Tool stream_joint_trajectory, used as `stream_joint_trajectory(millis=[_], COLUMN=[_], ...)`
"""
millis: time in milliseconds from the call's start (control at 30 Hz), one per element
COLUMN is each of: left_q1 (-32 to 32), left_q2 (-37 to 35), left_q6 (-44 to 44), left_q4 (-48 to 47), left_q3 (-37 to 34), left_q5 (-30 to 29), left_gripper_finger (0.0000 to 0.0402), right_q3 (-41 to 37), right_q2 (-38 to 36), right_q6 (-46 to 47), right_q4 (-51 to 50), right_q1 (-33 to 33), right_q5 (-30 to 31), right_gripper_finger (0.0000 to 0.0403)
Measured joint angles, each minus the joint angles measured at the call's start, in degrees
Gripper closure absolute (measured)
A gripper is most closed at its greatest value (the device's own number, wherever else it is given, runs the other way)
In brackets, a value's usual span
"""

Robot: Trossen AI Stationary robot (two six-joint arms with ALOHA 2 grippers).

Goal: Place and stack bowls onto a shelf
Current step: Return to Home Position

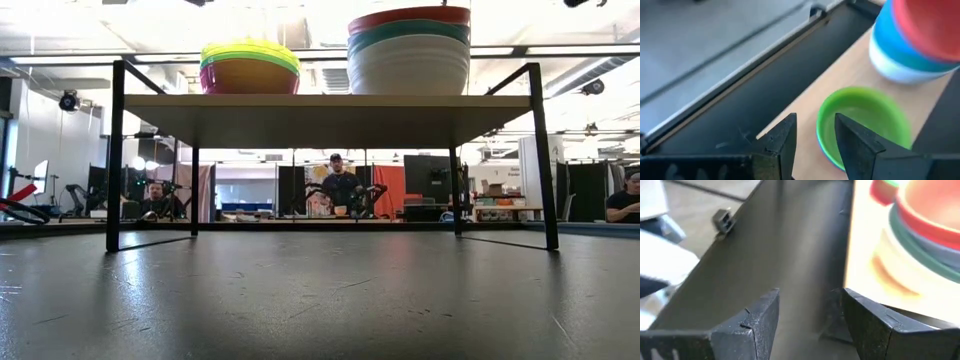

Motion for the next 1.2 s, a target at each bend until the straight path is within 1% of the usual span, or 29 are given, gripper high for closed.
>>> stream_joint_trajectory(millis=[200, 300, 433, 667, 933, 1200], left_q1=[-10.89, -14.99, -18.14, -19.46, -19.46, -19.44], left_q2=[-2.16, -2.40, -2.13, -0.41, 0.88, 0.88], left_q6=[-3.88, -5.54, -8.77, -15.18, -16.46, -16.90], left_q4=[-0.02, -0.11, -1.58, -6.35, -8.05, -8.40], left_q3=[0.00, 0.00, -0.04, -0.07, -0.09, -0.09], left_q5=[-11.62, -14.98, -15.38, -15.50, -15.94, -15.94], left_gripper_finger=[0.0285, 0.0285, 0.0285, 0.0285, 0.0285, 0.0285], right_q3=[-8.71, -12.38, -16.57, -23.92, -33.33, -43.92], right_q2=[-7.27, -10.76, -15.06, -20.83, -23.20, -23.10], right_q6=[-2.32, -2.22, 0.88, 0.46, 0.99, -3.23], right_q4=[6.26, 7.50, 8.98, 17.21, 31.91, 51.45], right_q1=[0.00, 0.00, 0.00, 0.00, 0.02, 0.01], right_q5=[7.40, 8.76, 8.83, 8.87, 8.90, 8.84], right_gripper_finger=[0.0200, 0.0200, 0.0200, 0.0200, 0.0200, 0.0200])
